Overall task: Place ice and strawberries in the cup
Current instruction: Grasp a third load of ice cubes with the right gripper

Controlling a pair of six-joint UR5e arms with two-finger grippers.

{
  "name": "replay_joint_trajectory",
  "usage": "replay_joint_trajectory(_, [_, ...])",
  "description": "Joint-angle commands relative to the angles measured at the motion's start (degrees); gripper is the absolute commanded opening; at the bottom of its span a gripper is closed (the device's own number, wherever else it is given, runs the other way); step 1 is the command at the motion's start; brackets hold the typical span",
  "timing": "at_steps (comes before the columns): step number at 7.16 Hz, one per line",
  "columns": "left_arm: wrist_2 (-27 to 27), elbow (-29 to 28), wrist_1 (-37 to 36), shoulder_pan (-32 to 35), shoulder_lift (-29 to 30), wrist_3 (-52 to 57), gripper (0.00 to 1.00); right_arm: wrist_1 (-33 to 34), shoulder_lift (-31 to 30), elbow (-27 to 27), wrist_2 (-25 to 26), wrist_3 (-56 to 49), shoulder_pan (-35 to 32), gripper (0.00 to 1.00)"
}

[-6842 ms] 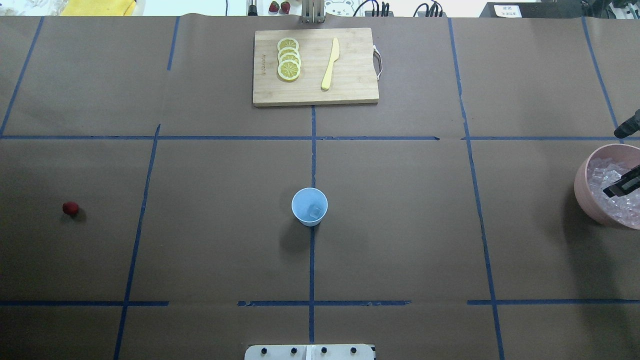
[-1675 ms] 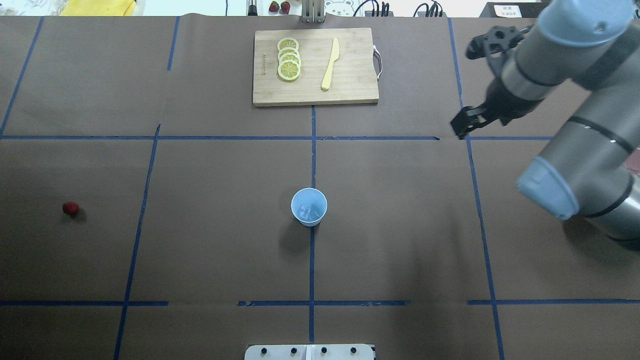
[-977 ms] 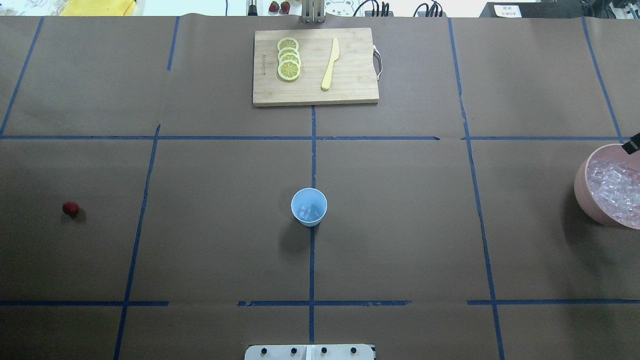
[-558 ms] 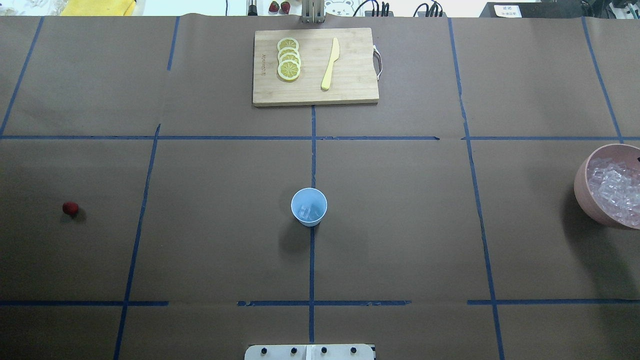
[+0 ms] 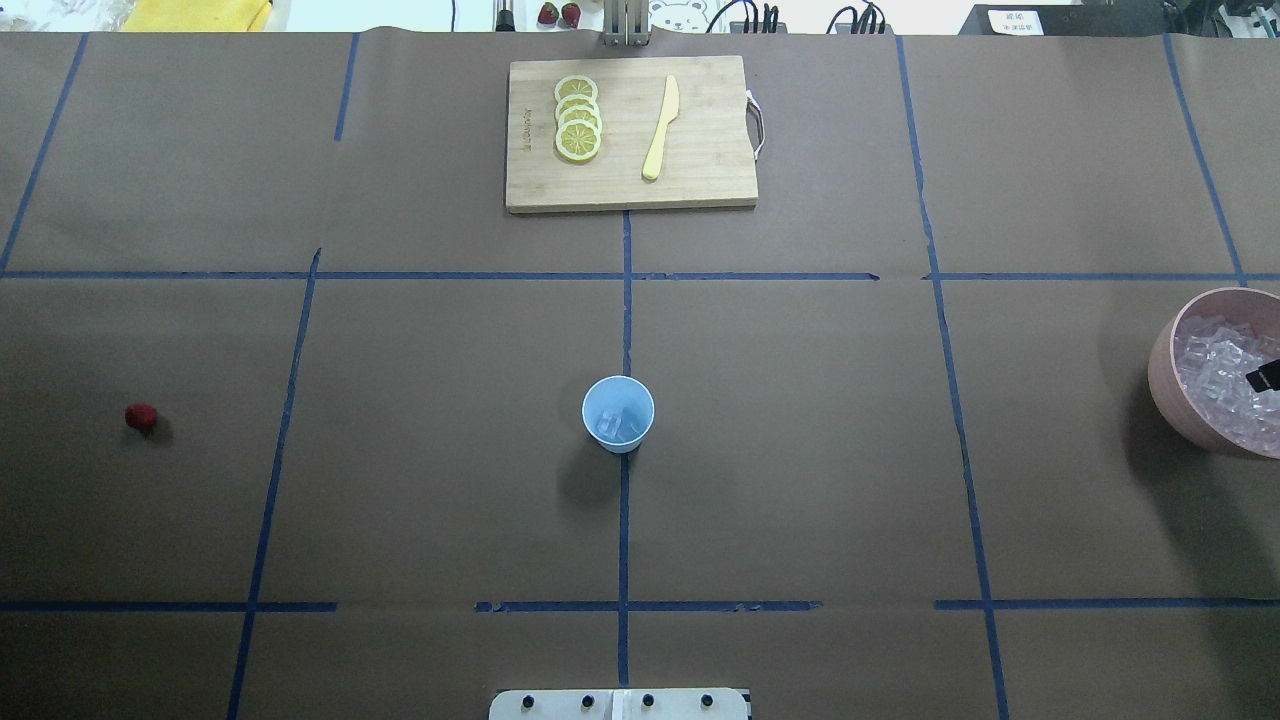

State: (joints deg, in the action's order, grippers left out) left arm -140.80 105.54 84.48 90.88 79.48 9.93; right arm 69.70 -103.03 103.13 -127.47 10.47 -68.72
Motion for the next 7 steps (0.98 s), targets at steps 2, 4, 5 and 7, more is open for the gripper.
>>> replay_joint_trajectory(2, [0.0,0.0,0.1,0.0,0.0,0.1,1.0,-1.5,-1.9,-0.6,0.7,1.0,2.0,0.88])
replay_joint_trajectory(4, [0.0,0.0,0.1,0.0,0.0,0.1,1.0,-1.5,-1.8,-1.4,1.9,1.1,2.8,0.84])
replay_joint_trajectory(5, [0.0,0.0,0.0,0.0,0.0,0.1,1.0,-1.5,-1.6,-1.4,1.9,1.2,2.9,0.82])
replay_joint_trajectory(7, [0.0,0.0,0.1,0.0,0.0,0.1,1.0,-1.5,-1.5,-1.8,1.9,1.3,3.2,0.81])
